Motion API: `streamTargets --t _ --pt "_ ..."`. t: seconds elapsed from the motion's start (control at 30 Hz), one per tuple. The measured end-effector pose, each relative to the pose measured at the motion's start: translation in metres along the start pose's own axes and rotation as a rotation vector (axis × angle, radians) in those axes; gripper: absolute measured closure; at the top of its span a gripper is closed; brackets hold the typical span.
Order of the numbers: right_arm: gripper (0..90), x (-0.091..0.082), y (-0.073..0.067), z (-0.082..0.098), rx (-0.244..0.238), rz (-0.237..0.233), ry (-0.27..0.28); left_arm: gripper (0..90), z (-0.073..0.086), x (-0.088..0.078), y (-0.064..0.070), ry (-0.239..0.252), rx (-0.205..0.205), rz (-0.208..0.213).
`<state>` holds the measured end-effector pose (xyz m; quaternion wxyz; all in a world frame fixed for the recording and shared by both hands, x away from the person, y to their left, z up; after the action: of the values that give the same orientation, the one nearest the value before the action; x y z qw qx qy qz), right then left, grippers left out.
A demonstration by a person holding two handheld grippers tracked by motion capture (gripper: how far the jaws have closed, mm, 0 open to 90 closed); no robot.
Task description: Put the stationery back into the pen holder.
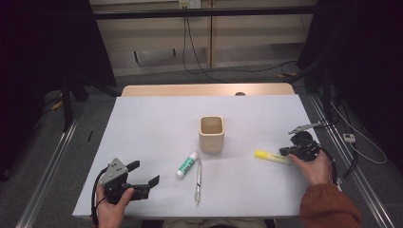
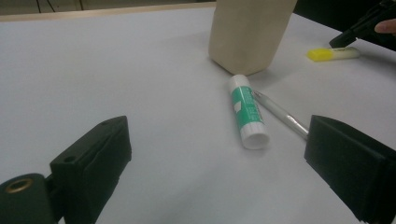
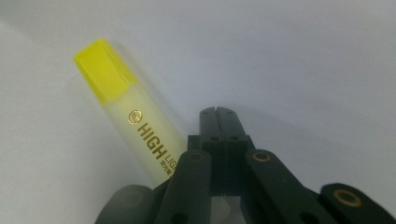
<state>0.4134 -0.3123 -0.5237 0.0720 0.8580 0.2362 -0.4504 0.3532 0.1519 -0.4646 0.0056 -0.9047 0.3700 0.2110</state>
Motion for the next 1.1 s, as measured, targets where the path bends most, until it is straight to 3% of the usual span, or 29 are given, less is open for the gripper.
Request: streamTargets --t 0.37,0.53,0.73,0.8,0.9,1.0,1.1 --pt "88.9 -0.001 0.001 0.001 0.002 -0.022 0.013 7.1 0.000 0.001 0.000 -0.004 0.002 0.004" --pt "73.9 -0.007 0.003 -0.008 0.003 -0.032 0.091 7.1 0.001 0.001 0.000 -0.005 0.003 0.001" --pt "41.2 -0.013 0.000 -0.018 -0.005 -0.046 0.161 7.1 0.000 0.001 0.000 -0.005 0.001 0.004" --pt "27.2 -0.012 -0.002 -0.020 0.004 -0.053 0.152 7.1 0.001 0.001 0.000 -0.006 0.001 0.005" --pt "14.5 -0.012 -0.003 -0.022 0.000 -0.049 0.139 7.1 0.001 0.001 0.000 -0.006 0.002 0.004" --pt "11.1 -0.012 -0.008 -0.023 0.000 -0.090 0.126 7.2 0.001 0.001 0.000 -0.006 0.001 0.005" --pt "7.5 -0.012 -0.010 -0.024 -0.010 -0.095 0.117 7.1 0.001 0.001 0.000 -0.006 0.001 0.005"
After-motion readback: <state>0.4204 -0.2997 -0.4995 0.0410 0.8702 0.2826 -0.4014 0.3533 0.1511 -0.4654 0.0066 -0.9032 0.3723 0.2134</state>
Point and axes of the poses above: each handheld gripper's, and its own axes: x roughly forward along the jaws, z roughly out of its underside, y roughly to its right, the point moved 10 cm from there along x, roughly forward along the jaws, and after that the axes turned 3 degrees about y, right-handed, at the moved point
